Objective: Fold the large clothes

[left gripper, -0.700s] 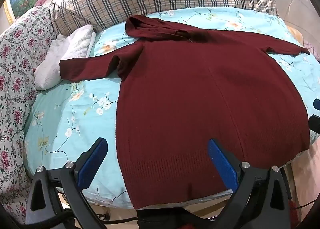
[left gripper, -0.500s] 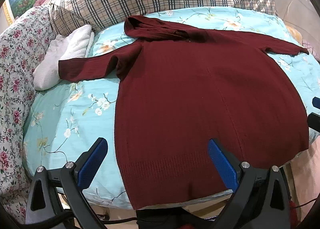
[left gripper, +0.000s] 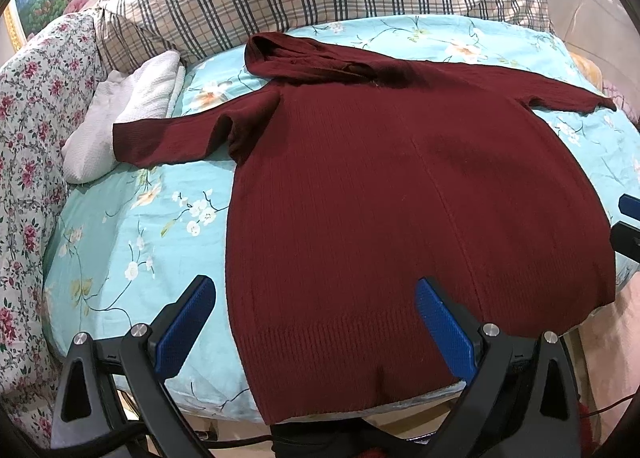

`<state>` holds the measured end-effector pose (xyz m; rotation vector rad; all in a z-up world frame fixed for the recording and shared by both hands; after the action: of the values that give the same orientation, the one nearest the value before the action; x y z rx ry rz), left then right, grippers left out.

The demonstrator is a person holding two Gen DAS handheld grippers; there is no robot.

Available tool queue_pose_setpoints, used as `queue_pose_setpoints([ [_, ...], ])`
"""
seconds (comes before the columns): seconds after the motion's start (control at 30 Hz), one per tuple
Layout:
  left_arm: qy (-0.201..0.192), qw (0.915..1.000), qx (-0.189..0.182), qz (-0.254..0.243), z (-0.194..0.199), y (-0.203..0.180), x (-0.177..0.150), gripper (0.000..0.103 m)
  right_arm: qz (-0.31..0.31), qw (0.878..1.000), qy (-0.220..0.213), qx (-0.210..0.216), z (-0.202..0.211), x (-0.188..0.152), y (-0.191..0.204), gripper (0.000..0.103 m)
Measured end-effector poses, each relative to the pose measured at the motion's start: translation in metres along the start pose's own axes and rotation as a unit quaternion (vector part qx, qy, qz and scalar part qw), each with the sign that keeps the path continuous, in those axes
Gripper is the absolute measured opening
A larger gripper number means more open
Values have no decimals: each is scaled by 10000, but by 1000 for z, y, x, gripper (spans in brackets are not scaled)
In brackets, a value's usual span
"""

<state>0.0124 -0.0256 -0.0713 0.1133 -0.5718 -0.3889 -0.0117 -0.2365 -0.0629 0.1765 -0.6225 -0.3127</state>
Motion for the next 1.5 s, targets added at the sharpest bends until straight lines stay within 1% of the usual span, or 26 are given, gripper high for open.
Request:
queue_pose_setpoints([
  [0.07, -7, 10000, -25, 5, -1, -1, 0, 100, -96, 9999, 17, 129, 0, 1, 2, 96],
  [0.2, -3, 10000, -21, -34, -2, -3, 2, 100, -118, 9996, 2, 249, 0, 2, 6, 93],
  [0.47, -40, 10000, -77, -34, -1, -5, 5, 100, -55, 9998, 60, 167, -1, 2, 6, 93],
  [0.53, -36, 9999, -88, -33, -1, -4, 6, 100, -11, 9999, -14, 137, -1, 3, 6, 93],
  [0.7, -32, 9999, -95, 21, -2, -2, 8, 100, -52, 9996, -117, 243, -1, 7, 8, 93],
  [0.83, -13, 10000, -89, 36, -4, 0, 9, 100, -45, 9995, -116, 294, -2, 8, 10, 93],
  [0.9, -7, 10000, -96, 28, -4, 0, 10, 100, -64, 9995, -24, 297, -3, 6, 10, 93],
  [0.93, -6, 10000, -90, 23, -4, 0, 10, 100, -59, 9995, -64, 319, -2, 7, 11, 93],
  [1.1, -17, 10000, -96, 7, -5, -2, 12, 100, -75, 9994, 79, 318, -5, 4, 11, 93],
  [1.23, -9, 9999, -99, 11, -6, -2, 13, 100, -100, 9994, 47, 341, -5, 7, 10, 93],
  [1.37, 2, 9998, -178, 35, -9, -3, 16, 100, -110, 9994, 0, 336, -4, 8, 8, 93],
  [1.5, -1, 9995, -305, 79, -18, -4, 22, 101, -251, 9990, -17, 378, -7, 13, -2, 93],
])
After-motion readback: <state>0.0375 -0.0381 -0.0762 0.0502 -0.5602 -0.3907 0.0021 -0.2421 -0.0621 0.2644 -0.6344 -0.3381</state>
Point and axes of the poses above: each gripper's, at about its wrist camera, not at the fingertips, and z roughly against the way its jaws point, y to its left, x to its top, the point moved 10 cm from there along -z, roughly the way its jaws point, and after that the axes turned 6 degrees about y, right-handed, at the moved point
